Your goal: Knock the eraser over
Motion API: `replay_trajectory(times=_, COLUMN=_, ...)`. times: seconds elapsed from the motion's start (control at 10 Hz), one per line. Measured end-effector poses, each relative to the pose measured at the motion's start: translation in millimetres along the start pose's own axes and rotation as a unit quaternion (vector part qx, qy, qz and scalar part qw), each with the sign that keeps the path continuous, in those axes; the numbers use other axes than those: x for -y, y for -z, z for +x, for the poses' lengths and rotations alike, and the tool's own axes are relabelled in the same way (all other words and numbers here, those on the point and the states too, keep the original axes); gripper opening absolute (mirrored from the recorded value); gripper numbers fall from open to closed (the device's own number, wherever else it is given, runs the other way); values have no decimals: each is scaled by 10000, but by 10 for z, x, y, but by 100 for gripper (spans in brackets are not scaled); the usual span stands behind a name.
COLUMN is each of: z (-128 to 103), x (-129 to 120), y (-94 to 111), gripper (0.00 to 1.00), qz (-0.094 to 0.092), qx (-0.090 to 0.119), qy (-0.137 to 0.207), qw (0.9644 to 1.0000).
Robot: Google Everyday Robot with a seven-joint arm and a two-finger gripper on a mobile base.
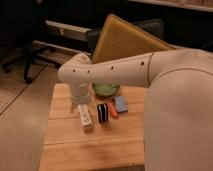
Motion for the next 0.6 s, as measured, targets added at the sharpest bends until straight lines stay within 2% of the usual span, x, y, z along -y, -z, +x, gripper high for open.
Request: replay_trajectory(times=0.6, z=-6, x=0, y=9, gripper=65, qz=1, qx=15, qy=28, qw=10000)
